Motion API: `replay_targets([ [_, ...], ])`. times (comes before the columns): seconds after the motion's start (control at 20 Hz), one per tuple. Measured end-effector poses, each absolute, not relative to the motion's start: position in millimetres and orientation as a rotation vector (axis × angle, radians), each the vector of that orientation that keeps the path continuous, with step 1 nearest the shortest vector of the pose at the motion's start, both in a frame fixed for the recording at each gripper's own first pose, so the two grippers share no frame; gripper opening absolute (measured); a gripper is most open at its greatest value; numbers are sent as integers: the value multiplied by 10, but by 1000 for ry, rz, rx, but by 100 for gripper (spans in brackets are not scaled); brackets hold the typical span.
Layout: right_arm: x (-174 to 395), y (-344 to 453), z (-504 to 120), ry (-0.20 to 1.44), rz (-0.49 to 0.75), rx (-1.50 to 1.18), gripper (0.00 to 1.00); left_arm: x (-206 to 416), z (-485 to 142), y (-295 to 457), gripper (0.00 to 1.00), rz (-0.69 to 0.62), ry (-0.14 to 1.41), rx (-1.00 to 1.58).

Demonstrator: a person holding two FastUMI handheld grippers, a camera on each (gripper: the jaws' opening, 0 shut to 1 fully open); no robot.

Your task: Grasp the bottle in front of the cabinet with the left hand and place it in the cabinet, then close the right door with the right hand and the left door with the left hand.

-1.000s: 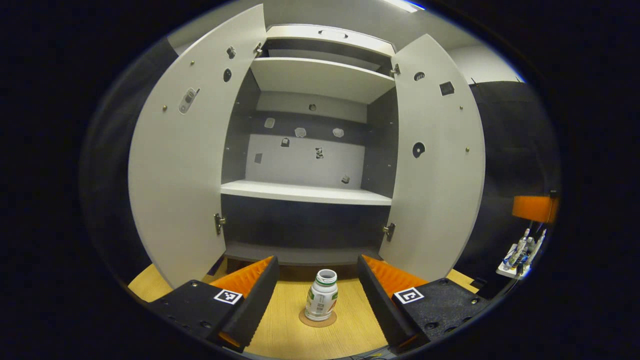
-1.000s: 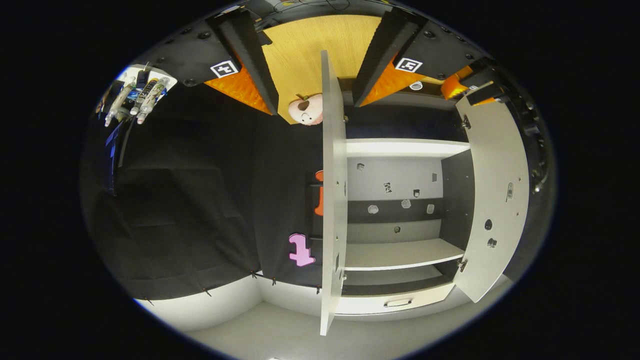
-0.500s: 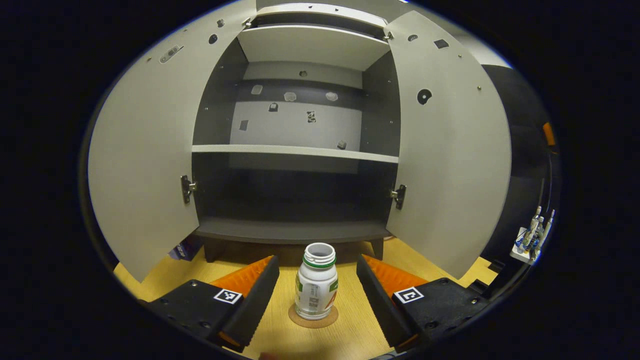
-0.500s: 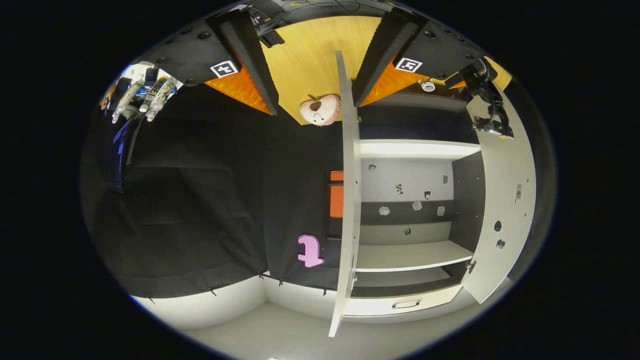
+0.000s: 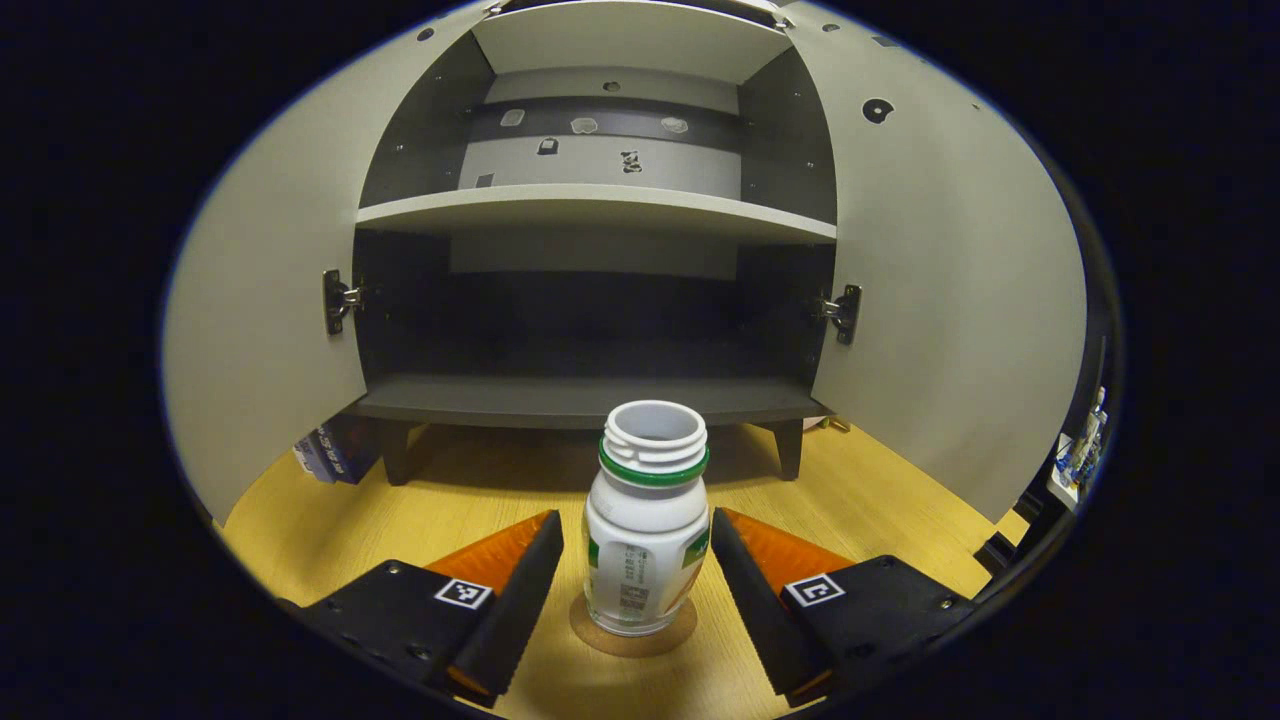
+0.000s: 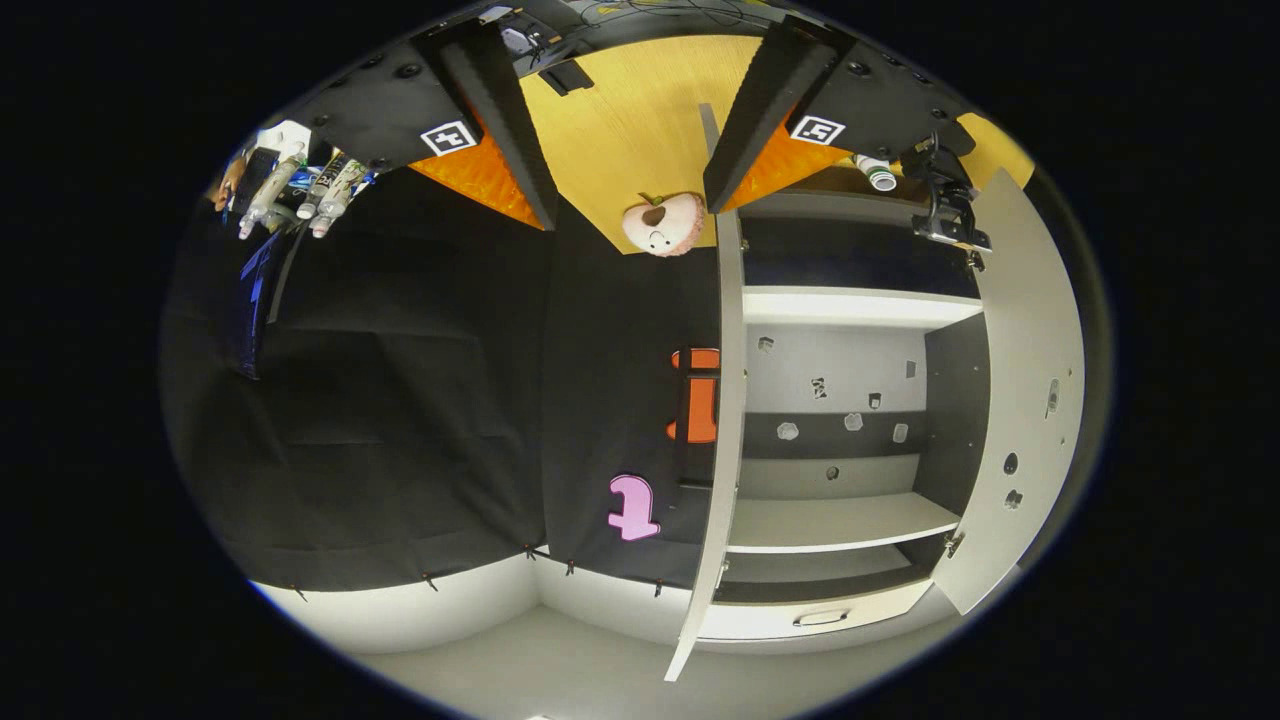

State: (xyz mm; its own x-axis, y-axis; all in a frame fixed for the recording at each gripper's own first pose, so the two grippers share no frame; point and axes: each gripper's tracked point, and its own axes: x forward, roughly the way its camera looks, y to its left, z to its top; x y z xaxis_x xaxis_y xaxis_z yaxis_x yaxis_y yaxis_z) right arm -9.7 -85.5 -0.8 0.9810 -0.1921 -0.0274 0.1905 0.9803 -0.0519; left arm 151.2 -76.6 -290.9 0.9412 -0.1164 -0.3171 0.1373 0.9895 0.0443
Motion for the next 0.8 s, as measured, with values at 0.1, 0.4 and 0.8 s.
replay_targets([
  [0.1, -66, -859, -6, 28, -189, -51, 93, 1519, -2876, -777, 73, -143, 324, 68],
  [0.4, 38, -745, -73, 32, -144, -31, 98, 1463, -2460, -668, 72, -148, 325, 45],
  [0.8, 202, -511, -194, 45, -83, 7, 98, 1560, -1353, -331, 72, -162, 266, 21],
])
